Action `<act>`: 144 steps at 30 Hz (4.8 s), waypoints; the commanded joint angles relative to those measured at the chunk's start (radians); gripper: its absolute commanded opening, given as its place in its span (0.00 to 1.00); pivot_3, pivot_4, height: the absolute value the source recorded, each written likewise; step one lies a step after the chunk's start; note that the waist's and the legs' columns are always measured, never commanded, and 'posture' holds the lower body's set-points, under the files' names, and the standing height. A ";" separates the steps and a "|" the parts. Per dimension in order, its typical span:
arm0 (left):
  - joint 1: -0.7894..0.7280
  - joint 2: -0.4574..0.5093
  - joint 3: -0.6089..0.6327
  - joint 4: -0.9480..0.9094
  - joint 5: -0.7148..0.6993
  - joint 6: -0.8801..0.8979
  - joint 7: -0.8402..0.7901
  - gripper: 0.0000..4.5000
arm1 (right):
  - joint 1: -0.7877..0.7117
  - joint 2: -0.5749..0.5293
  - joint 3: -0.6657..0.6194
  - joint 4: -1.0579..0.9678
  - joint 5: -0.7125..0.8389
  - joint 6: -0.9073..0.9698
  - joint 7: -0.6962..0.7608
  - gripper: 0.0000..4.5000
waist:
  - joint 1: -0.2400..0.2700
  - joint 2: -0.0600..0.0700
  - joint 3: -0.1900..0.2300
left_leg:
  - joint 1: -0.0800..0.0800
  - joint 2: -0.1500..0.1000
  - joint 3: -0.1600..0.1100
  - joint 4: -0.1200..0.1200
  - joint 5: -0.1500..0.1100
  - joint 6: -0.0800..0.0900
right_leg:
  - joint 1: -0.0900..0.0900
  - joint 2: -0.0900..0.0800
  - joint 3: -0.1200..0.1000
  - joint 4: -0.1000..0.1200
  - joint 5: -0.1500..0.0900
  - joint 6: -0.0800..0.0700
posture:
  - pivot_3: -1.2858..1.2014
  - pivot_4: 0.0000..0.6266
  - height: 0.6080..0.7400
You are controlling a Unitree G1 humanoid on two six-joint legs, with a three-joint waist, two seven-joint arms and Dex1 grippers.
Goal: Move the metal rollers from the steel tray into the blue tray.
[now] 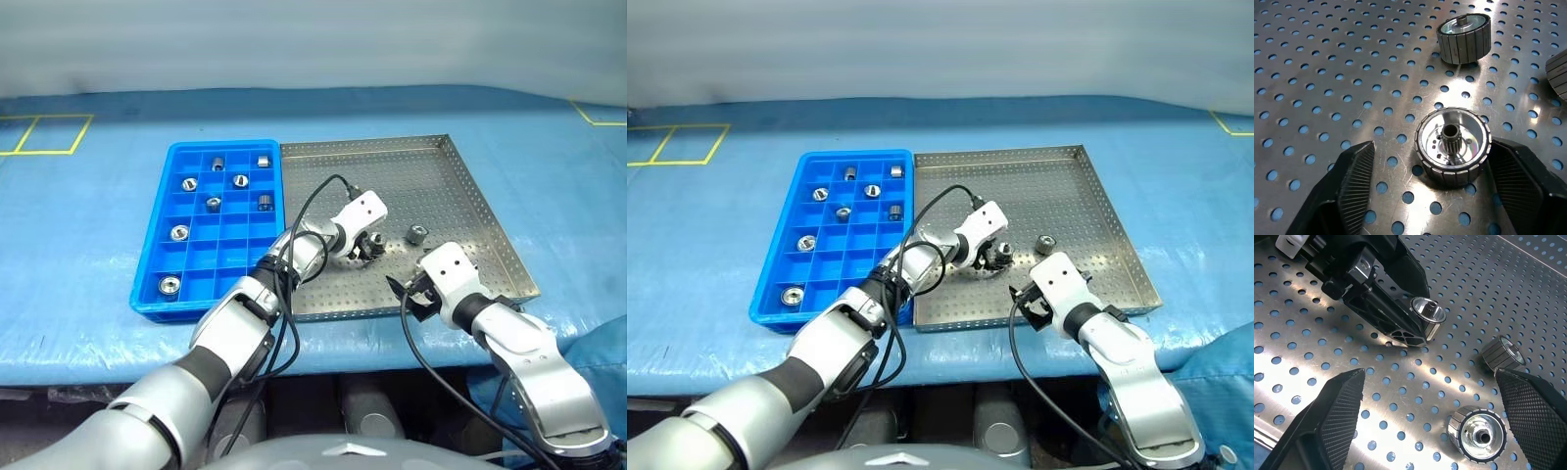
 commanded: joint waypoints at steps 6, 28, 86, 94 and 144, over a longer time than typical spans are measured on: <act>-0.028 -0.037 0.052 -0.031 -0.020 -0.024 0.016 0.38 | -0.017 0.004 0.000 0.001 -0.006 -0.016 -0.005 1.00 | 0.000 0.000 0.000 | 0.000 0.000 0.000 0.000 0.000 0.000 | 0.000 0.000 0.000 0.000 0.000 0.000 | 0.42 0.24 1.00; 0.487 0.504 0.245 -1.281 -0.063 0.722 0.068 0.38 | -0.187 0.050 0.044 0.200 0.081 -0.206 0.125 1.00 | 0.073 0.000 0.000 | 0.004 0.001 -0.002 0.001 0.002 -0.003 | -0.001 0.002 0.002 0.012 -0.002 -0.004 | 0.53 0.24 1.00; 0.703 0.596 0.429 -1.544 -0.438 0.636 0.114 0.99 | -0.551 0.183 0.222 0.743 0.056 -0.353 0.288 1.00 | 0.123 -0.002 0.001 | 0.004 0.001 -0.006 -0.002 0.004 -0.005 | -0.001 0.003 -0.002 0.011 -0.007 -0.013 | 0.56 0.24 1.00; 0.732 0.609 0.432 -1.558 -0.452 0.638 0.158 0.99 | -0.604 0.233 0.219 0.876 0.047 -0.399 0.306 1.00 | 0.125 -0.002 0.001 | 0.004 0.001 -0.007 -0.003 0.004 -0.005 | -0.001 0.003 -0.003 0.011 -0.007 -0.013 | 0.57 0.24 1.00; 0.708 0.626 0.374 -1.511 -0.444 0.614 0.179 1.00 | -0.580 0.280 0.174 0.883 0.029 -0.382 0.230 0.73 | 0.123 -0.001 0.001 | 0.004 0.002 -0.007 -0.007 0.005 -0.007 | -0.002 0.003 -0.003 0.011 -0.007 -0.014 | 0.55 0.24 1.00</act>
